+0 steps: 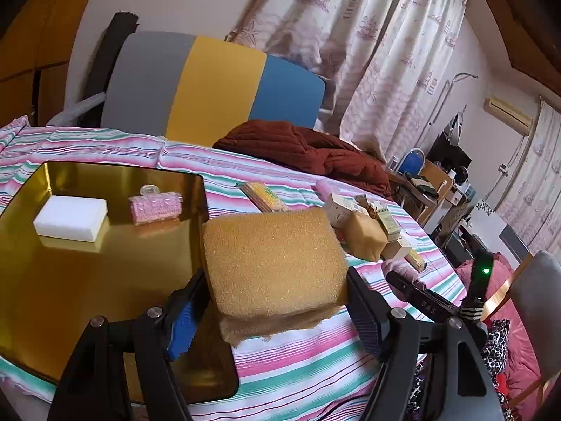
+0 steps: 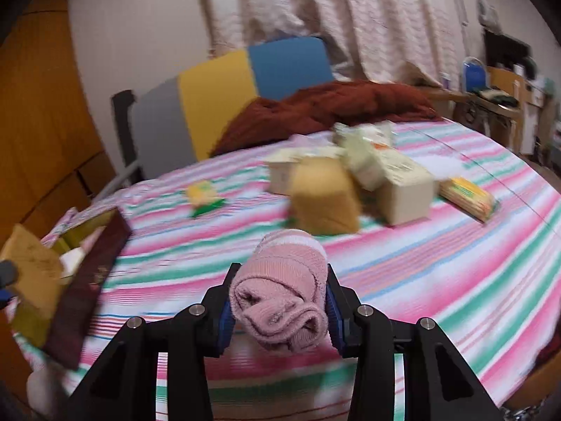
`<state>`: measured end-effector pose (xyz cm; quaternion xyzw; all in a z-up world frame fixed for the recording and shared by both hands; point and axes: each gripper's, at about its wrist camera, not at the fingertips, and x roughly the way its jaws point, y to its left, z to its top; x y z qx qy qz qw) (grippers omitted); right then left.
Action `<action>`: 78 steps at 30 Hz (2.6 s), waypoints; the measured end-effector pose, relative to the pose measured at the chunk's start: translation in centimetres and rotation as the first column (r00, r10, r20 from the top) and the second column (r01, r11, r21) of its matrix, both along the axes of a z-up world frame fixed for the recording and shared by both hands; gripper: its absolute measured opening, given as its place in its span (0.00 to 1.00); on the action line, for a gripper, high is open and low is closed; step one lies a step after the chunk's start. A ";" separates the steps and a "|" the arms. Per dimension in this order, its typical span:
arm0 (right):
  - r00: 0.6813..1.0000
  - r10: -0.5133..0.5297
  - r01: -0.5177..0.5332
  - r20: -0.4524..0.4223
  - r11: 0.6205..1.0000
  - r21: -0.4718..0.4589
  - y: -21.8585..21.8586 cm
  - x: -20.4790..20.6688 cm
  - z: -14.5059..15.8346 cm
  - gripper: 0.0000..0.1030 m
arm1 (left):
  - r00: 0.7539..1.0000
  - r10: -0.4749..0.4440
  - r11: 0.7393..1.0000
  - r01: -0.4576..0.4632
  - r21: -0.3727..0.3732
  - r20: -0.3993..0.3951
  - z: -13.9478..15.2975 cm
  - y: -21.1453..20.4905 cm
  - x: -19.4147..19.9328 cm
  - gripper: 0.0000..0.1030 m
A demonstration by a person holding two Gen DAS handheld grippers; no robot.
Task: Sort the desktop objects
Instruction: 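Carry the pink sock into the gold tray and open the right gripper while the left lowers the sponge there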
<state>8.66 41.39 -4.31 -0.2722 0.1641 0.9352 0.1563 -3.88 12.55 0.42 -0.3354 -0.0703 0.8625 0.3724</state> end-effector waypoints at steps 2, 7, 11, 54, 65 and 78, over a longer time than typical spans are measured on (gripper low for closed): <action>0.998 0.054 -0.054 -0.021 0.999 -0.003 -2.0 -0.7 0.9 0.42 | 1.000 0.014 1.000 -0.014 0.004 -0.001 0.1 -0.7 -0.1 0.74; 0.977 0.208 -0.208 -0.053 0.978 0.004 -7.5 -3.1 2.7 0.42 | 0.997 0.075 0.997 -0.075 0.001 -0.006 0.4 -2.8 -0.8 0.74; 0.950 0.306 -0.306 -0.068 0.952 0.012 -11.2 -5.0 3.6 0.42 | 0.992 0.127 0.992 -0.126 0.004 -0.013 0.6 -5.0 -1.3 0.74; 0.886 0.461 -0.463 -0.044 0.886 -0.026 -20.4 -10.7 2.9 0.72 | 0.906 0.417 0.907 -0.409 -0.098 0.079 -2.1 -16.1 -7.4 0.87; 0.918 0.392 -0.396 -0.064 0.915 -0.079 -16.5 -8.9 2.1 0.72 | 0.877 0.475 0.866 -0.480 -0.139 -0.066 -0.3 -13.9 -5.5 0.87; 0.988 0.140 -0.148 -0.057 0.975 -0.167 -5.8 -4.9 0.0 0.74 | 0.911 0.401 0.896 -0.412 -0.169 -0.095 0.4 -9.9 -5.2 0.87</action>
